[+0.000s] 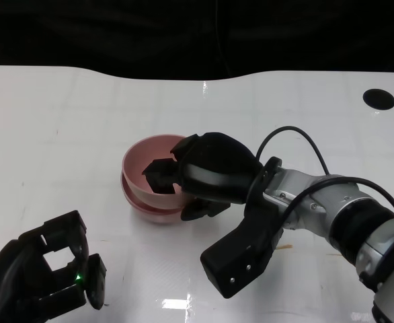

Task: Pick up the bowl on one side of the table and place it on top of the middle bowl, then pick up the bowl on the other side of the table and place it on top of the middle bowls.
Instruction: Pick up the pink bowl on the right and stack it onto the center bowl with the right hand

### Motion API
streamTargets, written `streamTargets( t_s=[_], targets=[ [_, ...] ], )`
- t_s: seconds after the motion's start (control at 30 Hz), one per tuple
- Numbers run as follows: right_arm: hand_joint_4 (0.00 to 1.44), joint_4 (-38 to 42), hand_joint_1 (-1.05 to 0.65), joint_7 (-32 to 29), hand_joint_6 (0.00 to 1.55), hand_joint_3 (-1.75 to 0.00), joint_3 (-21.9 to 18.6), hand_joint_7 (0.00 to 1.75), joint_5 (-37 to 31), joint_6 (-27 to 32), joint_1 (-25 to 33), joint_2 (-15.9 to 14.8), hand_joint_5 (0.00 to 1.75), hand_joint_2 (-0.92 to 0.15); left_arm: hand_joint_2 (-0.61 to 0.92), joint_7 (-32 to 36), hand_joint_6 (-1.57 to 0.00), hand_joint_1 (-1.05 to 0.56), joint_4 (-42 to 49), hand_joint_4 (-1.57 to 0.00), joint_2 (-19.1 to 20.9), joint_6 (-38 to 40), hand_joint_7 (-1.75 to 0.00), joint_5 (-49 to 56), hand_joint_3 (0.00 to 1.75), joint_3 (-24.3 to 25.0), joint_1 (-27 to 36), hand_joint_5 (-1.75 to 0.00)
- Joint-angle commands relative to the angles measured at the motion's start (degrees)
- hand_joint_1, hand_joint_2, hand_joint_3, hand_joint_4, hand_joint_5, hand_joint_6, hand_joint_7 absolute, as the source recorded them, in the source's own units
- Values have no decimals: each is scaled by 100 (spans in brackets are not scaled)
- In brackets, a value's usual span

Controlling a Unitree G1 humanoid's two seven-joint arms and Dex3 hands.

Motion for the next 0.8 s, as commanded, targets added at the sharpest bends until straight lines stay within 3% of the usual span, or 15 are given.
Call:
streamTargets(
  t_s=[0.03,0.1,0.17,0.47,0.63,0.7,0.8],
  targets=[
    [87,89,-28,7,55,-22,8,175,17,45,-235,25,175,-90,92,30,-87,28,-49,-106,12,-60,-175,31,141,24,53,-175],
    [86,145,-26,64,58,-19,7,159,39,77,-274,53,175,-89,92,20,-87,28,-48,-106,10,-73,-175,39,141,22,57,-175],
    [86,192,-25,117,59,-18,9,156,46,135,-306,80,175,-88,92,3,-87,28,-35,-106,9,-86,-175,44,141,17,52,-175],
    [87,447,-23,-19,56,-13,21,173,38,367,-367,238,175,-87,92,-24,-87,28,-36,-105,27,-78,-175,41,140,15,55,-175],
    [87,529,-25,-68,56,-13,25,163,39,390,-388,264,175,-90,92,-22,-87,28,-30,-105,25,-117,-175,83,140,3,66,-175],
    [86,565,-23,-100,67,-9,46,134,16,431,-388,278,175,-90,92,-27,-87,28,-37,-105,37,-153,-175,149,138,-18,77,-175],
    [84,595,-23,-122,76,-5,72,106,-3,486,-379,297,175,-90,92,-89,-87,27,-13,-105,45,-186,-175,154,138,-22,74,-175]
  ],
)
